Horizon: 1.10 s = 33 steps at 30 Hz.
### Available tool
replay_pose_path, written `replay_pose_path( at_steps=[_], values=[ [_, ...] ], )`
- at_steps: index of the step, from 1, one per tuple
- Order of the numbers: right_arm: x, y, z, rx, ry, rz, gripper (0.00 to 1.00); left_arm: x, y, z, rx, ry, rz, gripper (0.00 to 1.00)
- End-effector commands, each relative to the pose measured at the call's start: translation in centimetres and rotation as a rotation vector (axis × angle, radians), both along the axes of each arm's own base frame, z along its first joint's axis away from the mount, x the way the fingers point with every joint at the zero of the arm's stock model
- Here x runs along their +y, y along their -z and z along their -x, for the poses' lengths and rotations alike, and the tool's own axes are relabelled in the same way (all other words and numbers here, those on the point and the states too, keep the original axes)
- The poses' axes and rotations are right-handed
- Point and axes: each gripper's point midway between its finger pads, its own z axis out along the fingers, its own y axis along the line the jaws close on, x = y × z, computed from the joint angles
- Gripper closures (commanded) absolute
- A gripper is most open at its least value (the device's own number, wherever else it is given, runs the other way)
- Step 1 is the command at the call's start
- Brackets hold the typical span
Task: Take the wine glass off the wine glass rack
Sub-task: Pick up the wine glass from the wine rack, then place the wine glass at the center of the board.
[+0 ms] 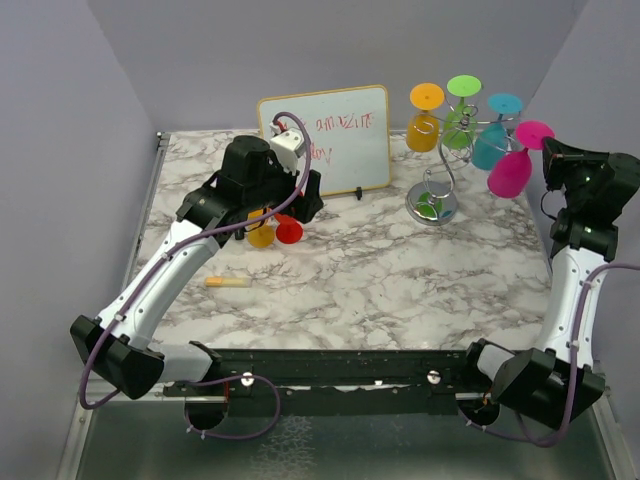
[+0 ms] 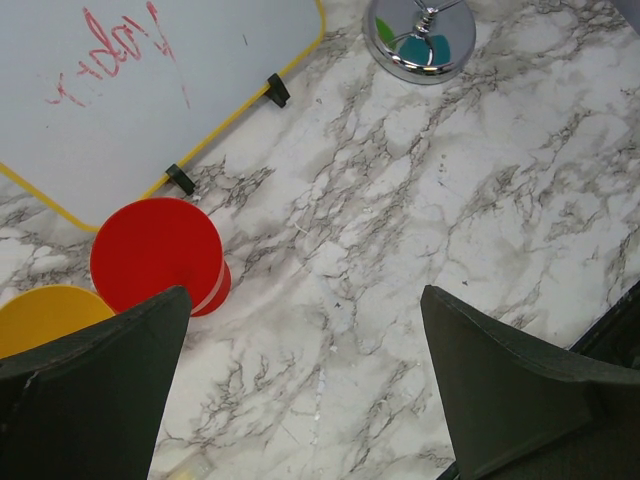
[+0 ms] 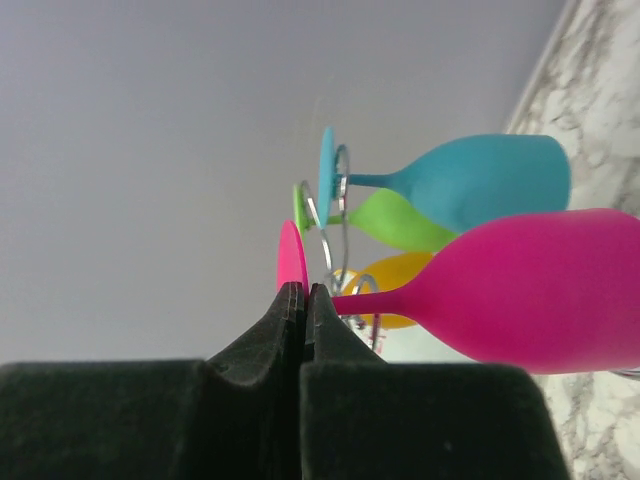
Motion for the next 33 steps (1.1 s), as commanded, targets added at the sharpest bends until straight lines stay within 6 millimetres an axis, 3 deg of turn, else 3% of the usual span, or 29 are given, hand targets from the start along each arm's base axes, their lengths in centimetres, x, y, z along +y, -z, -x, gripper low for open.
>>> replay_pose_path(
  at_steps=[1,4,8,15,26,33],
  values=[
    [-1.6,3.0,2.4,0.131,0.129,0.053,0.99,0.4,-0.2,-0.2,-0.009,-0.030,0.009,0.01],
    [-0.9,3.7,3.8,0.177,0.118,0.097,1.00,0.3,0.0,-0.2,-0.003,-0.027,0.010,0.01],
    [1.5,4.7,4.4,0.204,0.007,0.152,1.00,0.2,-0.2,-0.1,-0.007,-0.017,0.012,0.01],
    [5.2,8.6,7.0,0.261,-0.126,0.197,1.00,0.7,0.0,0.0,-0.011,-0.035,0.006,0.01],
    [13.9,10.3,8.5,0.133,-0.593,0.339,1.00,1.1,0.0,1.0,-0.008,-0.052,0.037,0.01],
    [18.9,11.9,11.3,0.047,-0.920,0.366,0.99,0.6,0.0,1.8,0.016,-0.036,0.092,0.01]
  ],
)
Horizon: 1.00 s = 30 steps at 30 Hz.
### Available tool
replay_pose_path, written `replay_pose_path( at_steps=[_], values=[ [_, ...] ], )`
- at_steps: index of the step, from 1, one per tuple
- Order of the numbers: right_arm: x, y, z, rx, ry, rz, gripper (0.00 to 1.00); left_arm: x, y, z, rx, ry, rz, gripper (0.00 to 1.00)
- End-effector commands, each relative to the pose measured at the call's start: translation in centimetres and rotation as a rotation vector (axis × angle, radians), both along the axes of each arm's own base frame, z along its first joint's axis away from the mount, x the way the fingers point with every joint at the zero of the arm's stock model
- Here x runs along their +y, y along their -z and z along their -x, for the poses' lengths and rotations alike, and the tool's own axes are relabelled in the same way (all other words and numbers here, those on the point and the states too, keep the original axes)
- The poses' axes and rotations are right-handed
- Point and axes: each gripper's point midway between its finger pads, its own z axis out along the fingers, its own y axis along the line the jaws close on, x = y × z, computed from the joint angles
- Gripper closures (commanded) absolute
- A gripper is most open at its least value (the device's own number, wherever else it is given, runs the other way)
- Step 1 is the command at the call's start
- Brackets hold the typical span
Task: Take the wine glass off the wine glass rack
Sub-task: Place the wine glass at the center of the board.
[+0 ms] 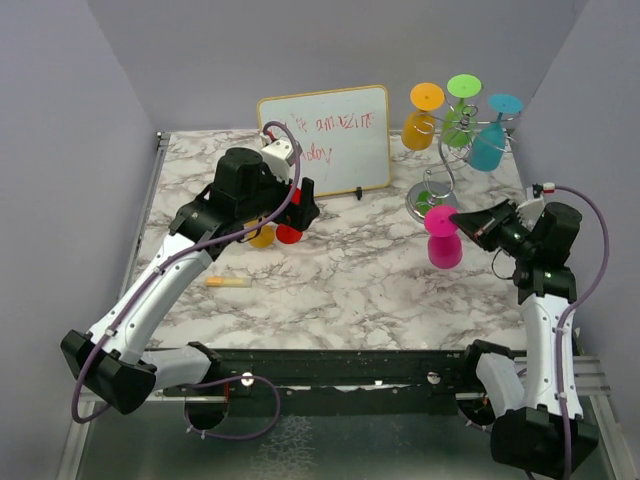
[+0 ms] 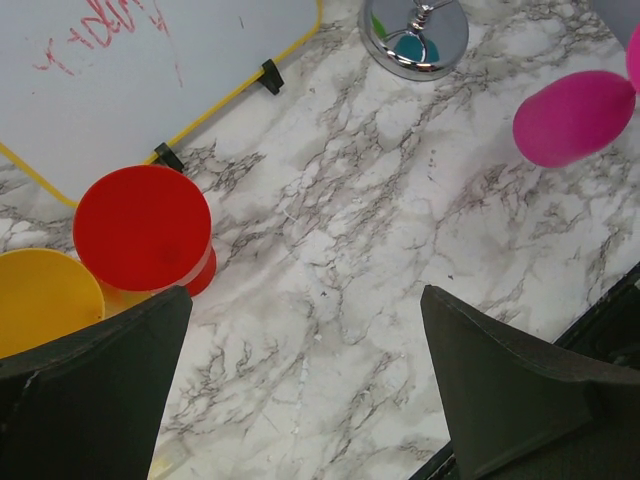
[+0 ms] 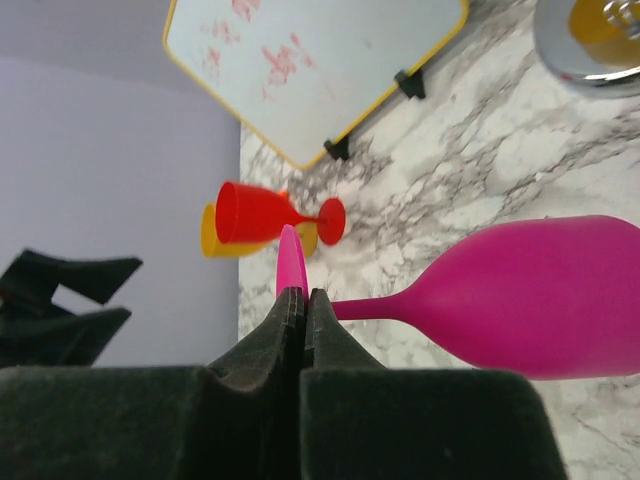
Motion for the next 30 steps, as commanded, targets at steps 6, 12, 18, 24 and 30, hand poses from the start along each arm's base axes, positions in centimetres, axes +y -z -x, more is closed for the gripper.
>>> replay_pose_path(
  at_steps=[6,12,18,24,30],
  values=[
    [5.7,-2.2,3.5,-0.189,-0.406,0.051,1.00,-1.6,-0.9,0.9,0.031,0.057,0.105,0.01],
    [8.8,-3.8,6.1,-0.285,-0.644,0.081,0.99,-5.6,-1.0,3.9,0.120,0.321,0.252,0.02],
    [11.2,-5.5,7.6,-0.382,-0.717,0.167,1.00,-8.3,-2.9,7.7,0.165,0.620,0.436,0.08],
    [14.0,-6.2,8.8,-0.438,-0.827,0.200,0.99,-10.9,-3.9,10.1,0.192,0.757,0.509,0.08],
    [16.0,-6.7,9.0,-0.492,-0.882,0.207,0.99,-12.4,-2.9,11.2,0.237,0.810,0.495,0.27]
  ],
)
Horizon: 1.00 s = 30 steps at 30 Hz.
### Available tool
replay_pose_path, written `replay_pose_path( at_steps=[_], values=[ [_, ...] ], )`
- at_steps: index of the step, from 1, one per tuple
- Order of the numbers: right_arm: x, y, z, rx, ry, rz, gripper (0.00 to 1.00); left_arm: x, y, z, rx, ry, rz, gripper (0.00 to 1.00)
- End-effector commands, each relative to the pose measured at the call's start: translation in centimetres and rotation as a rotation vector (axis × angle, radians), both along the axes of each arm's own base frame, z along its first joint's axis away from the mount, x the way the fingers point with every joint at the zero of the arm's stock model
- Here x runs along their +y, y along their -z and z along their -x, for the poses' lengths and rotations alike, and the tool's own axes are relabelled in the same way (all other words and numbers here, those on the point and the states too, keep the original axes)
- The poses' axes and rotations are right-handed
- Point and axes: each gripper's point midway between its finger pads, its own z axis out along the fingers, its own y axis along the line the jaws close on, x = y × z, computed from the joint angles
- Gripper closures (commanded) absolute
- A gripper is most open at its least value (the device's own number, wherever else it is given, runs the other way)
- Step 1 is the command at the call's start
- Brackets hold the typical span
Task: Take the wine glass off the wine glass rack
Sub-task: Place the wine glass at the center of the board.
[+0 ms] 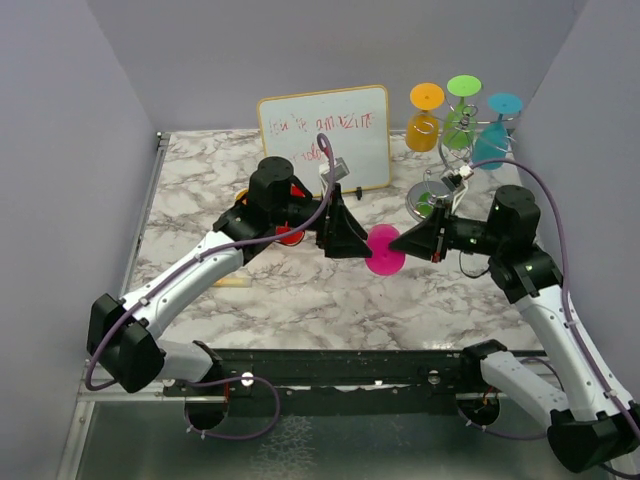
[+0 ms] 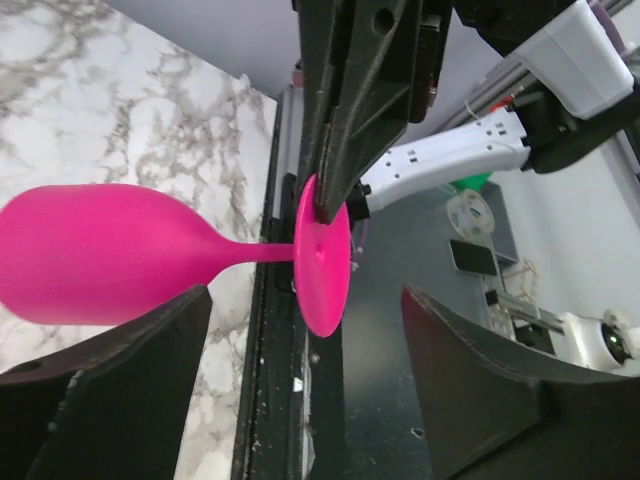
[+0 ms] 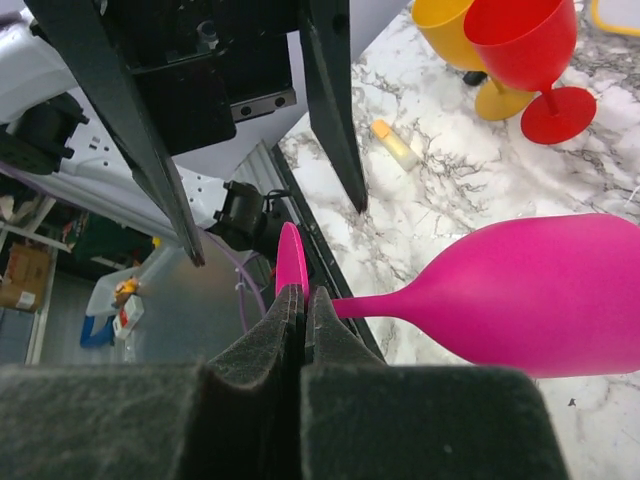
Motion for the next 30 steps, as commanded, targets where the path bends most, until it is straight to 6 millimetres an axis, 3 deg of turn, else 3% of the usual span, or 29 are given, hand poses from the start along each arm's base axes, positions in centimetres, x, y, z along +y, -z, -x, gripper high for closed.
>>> replay_pose_path(
  at_steps=[1,8,10,12,17,21,23,26,30],
  values=[
    [0.8,-1.5,-0.5,-0.099,-0.010,-0.011,0.99,-0.5,0.6,0.5,0.014,0.050,-0.011,0.32],
    [1.7,-2.2,-0.7,-0.121,-0.072,-0.012,0.99,-0.3,0.8,1.2,0.010,0.096,-0.019,0.52],
    [2.1,-2.2,-0.6,-0.124,-0.085,-0.007,0.99,-0.3,0.8,1.2,0.012,0.097,-0.020,0.63],
    [2.4,-2.1,-0.7,-0.130,-0.088,-0.002,0.99,-0.3,0.7,1.3,0.014,0.101,-0.019,0.69],
    [2.7,-1.5,-0.5,-0.131,-0.113,0.007,0.99,-0.1,1.1,1.2,-0.005,0.094,-0.047,1.00],
    [2.5,-1.2,-0.2,-0.159,-0.132,0.041,0.65,0.5,2.4,0.7,-0.037,0.059,-0.127,1.00],
    [2.4,-1.1,0.2,-0.171,-0.154,0.058,0.54,0.8,2.7,0.6,-0.058,0.052,-0.148,1.00],
    [2.8,-0.9,0.0,-0.171,-0.160,0.050,0.53,1.1,2.9,0.3,-0.090,0.031,-0.167,1.00],
    [4.1,1.9,-0.5,-0.190,-0.160,0.169,0.53,1.5,3.1,-0.1,-0.140,0.007,-0.194,1.00]
  ],
)
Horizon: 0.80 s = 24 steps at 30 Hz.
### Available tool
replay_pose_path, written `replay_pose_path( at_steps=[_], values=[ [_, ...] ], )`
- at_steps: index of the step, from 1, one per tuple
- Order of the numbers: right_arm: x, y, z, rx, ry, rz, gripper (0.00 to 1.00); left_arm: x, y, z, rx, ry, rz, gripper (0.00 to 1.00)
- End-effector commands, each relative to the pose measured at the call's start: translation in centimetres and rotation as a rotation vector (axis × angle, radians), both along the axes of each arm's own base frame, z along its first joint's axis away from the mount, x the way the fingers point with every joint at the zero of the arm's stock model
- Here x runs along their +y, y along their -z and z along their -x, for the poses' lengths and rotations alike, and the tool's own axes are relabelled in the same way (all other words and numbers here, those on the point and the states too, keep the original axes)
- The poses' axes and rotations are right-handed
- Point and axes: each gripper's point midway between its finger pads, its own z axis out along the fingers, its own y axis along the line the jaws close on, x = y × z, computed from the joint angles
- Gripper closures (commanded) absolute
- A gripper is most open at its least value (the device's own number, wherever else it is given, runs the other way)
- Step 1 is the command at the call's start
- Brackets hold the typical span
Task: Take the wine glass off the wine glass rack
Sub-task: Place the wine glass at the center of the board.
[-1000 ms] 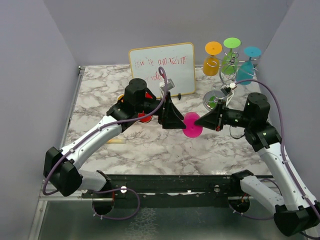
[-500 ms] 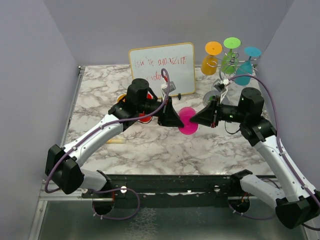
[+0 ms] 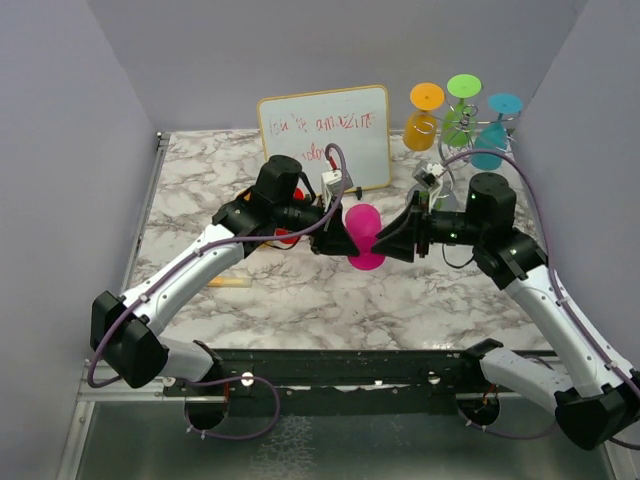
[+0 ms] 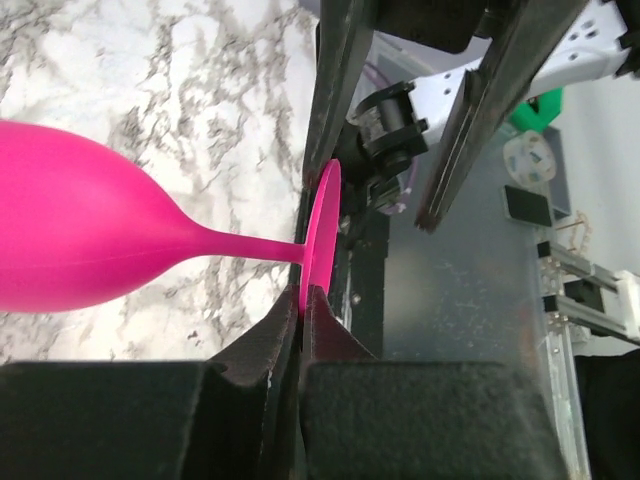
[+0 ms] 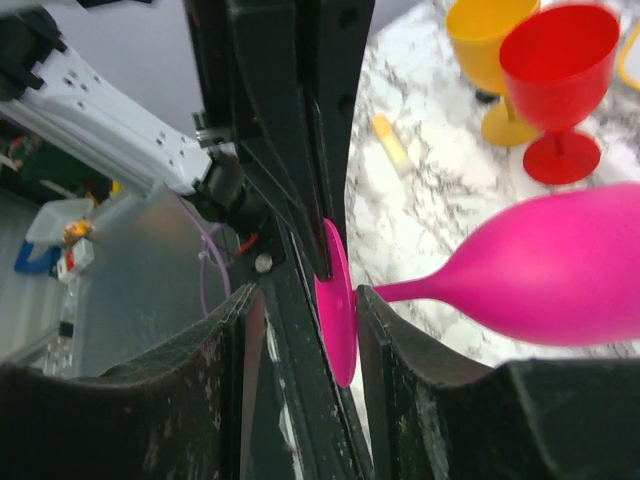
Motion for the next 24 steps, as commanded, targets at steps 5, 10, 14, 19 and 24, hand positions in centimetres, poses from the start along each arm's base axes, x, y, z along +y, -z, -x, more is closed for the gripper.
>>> replay_pose_path(
  at_steps=[5,10,14,19,24],
  values=[
    [1.6,4.1,-0.6,-0.101,-0.017,0.206,0.65,1.6,0.1,-0.2,-0.162,-0.028,-0.057,1.00],
    [2.4,3.3,-0.3,-0.221,-0.060,0.176,0.71,2.2,-0.3,-0.1,-0.225,-0.028,-0.055,1.00],
    [2.6,2.5,0.2,-0.290,-0.098,0.149,0.80,2.5,-0.4,-0.1,-0.257,-0.035,-0.057,1.00],
    [3.0,2.0,1.1,-0.369,-0.156,0.118,0.99,2.8,-0.6,-0.2,-0.280,-0.051,-0.068,1.00],
    [3.2,1.1,1.7,-0.491,-0.184,0.076,0.99,3.1,-1.2,-0.4,-0.300,-0.073,-0.065,1.00]
  ],
)
